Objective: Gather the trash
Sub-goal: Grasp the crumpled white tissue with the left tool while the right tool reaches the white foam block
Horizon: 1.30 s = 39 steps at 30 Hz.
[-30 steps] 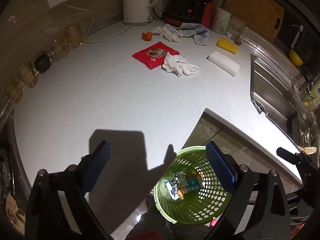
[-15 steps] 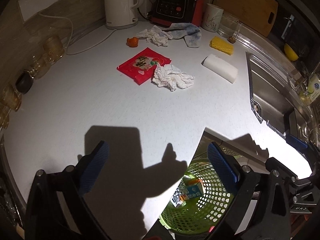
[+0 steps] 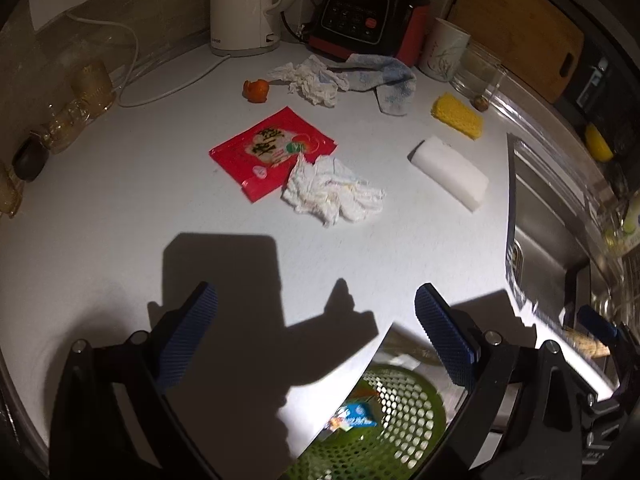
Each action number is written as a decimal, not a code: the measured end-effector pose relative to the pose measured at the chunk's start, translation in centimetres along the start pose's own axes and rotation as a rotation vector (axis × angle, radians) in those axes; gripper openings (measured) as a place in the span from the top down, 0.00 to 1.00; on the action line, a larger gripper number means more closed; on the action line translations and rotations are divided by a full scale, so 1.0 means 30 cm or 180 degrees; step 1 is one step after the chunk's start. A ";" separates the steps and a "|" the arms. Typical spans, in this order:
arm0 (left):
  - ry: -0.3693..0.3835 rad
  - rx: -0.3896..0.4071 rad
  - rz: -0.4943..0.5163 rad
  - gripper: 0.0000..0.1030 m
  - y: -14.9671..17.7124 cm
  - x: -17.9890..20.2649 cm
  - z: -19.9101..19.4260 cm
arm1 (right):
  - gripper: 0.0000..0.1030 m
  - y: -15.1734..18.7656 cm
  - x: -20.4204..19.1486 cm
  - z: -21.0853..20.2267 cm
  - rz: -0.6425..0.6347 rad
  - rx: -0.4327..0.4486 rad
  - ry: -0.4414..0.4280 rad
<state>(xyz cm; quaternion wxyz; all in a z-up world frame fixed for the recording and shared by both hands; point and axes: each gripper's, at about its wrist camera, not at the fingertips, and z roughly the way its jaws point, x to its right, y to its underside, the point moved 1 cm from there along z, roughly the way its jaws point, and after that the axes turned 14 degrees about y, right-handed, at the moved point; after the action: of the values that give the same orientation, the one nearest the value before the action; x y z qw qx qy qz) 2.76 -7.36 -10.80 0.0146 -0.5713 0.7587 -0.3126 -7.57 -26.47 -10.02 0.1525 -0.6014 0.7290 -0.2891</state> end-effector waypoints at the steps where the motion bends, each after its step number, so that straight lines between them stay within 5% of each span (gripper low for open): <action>1: -0.0040 0.0030 -0.0034 0.08 -0.013 0.008 0.017 | 0.02 -0.014 0.009 0.013 -0.0040 0.0007 -0.0024; 19: -0.0804 0.0185 -0.0934 0.08 -0.198 0.034 0.361 | 0.02 -0.264 0.155 0.244 -0.0535 0.0062 -0.0347; 33: -0.0980 0.0135 -0.1123 0.10 -0.208 0.001 0.428 | 0.02 -0.319 0.197 0.340 -0.0571 0.0027 -0.0439; 39: -0.0938 0.0182 -0.1001 0.31 -0.229 0.018 0.432 | 0.02 -0.327 0.195 0.368 -0.0568 -0.0049 -0.0479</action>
<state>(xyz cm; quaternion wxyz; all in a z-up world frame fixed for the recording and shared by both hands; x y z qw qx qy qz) 13.39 -14.79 -17.65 0.0926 -0.7215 0.6408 -0.2454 5.12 -35.83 -12.01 0.1758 -0.6851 0.6613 -0.2500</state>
